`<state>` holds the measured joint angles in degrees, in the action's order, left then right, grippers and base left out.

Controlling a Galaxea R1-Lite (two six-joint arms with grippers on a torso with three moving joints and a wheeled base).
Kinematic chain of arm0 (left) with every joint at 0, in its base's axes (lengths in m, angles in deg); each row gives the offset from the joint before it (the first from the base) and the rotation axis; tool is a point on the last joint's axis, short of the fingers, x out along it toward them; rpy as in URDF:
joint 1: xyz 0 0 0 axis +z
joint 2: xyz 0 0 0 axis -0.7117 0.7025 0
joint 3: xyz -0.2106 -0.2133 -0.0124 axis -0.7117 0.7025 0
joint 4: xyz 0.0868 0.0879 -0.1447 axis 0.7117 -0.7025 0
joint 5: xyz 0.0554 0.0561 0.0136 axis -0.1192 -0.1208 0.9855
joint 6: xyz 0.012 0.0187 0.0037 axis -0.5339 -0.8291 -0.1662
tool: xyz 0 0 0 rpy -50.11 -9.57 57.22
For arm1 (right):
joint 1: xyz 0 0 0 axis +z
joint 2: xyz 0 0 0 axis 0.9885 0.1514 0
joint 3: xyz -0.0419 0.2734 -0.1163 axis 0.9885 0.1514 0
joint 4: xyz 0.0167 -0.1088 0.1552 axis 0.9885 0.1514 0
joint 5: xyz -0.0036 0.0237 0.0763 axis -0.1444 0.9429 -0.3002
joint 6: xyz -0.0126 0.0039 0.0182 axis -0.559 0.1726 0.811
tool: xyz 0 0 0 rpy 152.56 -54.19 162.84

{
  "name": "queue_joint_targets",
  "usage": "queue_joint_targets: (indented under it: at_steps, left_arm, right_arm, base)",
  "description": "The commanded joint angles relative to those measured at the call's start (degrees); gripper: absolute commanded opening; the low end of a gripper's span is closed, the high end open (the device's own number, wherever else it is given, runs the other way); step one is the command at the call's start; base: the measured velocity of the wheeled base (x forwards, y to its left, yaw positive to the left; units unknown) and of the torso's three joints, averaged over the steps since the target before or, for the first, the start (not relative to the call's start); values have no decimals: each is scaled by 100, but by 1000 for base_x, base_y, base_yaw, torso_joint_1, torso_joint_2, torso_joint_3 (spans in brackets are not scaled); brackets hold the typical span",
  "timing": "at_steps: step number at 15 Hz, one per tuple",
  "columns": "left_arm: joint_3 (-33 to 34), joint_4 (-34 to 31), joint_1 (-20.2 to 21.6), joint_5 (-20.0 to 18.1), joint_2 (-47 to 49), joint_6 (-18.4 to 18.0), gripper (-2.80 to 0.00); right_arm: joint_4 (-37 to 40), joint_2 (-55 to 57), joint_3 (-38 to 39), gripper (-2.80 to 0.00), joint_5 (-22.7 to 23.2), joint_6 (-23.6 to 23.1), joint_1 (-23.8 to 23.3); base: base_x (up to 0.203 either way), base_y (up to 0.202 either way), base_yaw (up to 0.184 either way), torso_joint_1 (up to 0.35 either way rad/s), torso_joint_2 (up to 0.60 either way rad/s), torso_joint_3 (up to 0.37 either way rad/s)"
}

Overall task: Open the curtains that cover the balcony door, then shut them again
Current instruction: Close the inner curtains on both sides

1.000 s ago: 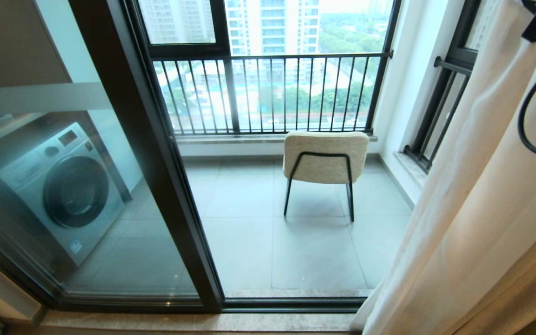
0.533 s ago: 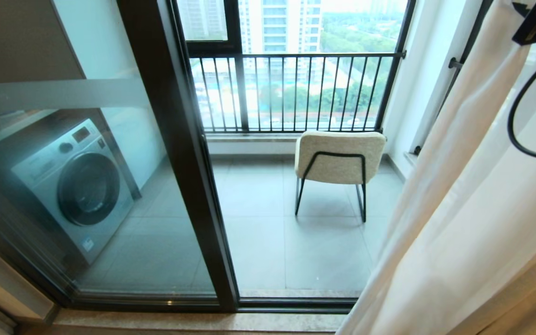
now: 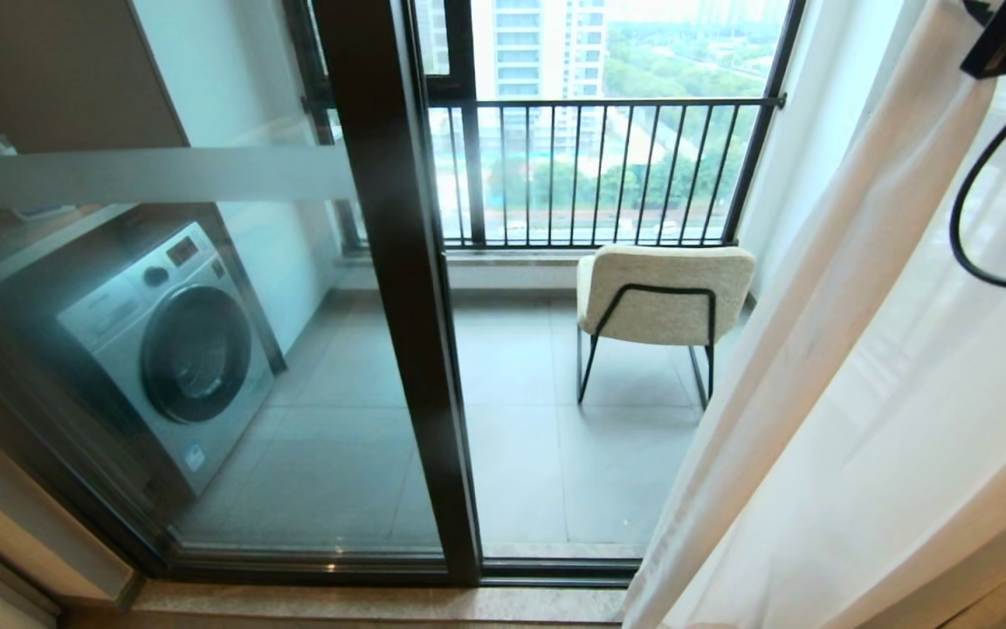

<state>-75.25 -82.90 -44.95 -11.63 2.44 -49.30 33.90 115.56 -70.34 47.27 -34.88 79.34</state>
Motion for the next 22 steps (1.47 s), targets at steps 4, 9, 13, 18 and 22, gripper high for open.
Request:
queue_joint_targets:
  at_steps: [4, 9, 13, 18, 22]
  left_arm:
    - [0, -2, 2, 4, 1, -4, -280]
    - [0, -2, 2, 4, 1, -4, -280]
    - [0, -2, 2, 4, 1, -4, -280]
    - [0, -2, 2, 4, 1, -4, -280]
    - [0, -2, 2, 4, 1, -6, -280]
  right_arm:
    - [-105, 112, -151, -280, 14, -6, 2]
    - [-113, 155, -177, -280, -4, 6, 83]
    - [-114, 161, -183, -280, -83, 12, 160]
    - [-114, 155, -194, -280, -83, 21, 160]
    - [-114, 155, -204, -280, -83, 21, 177]
  base:
    - [0, 185, 2, 3, 2, 2]
    - [0, 183, 3, 4, 3, 4]
    - [0, 185, 1, 1, 3, 2]
    - [0, 185, 1, 3, 2, 2]
    - [0, 184, 1, 3, 1, 1]
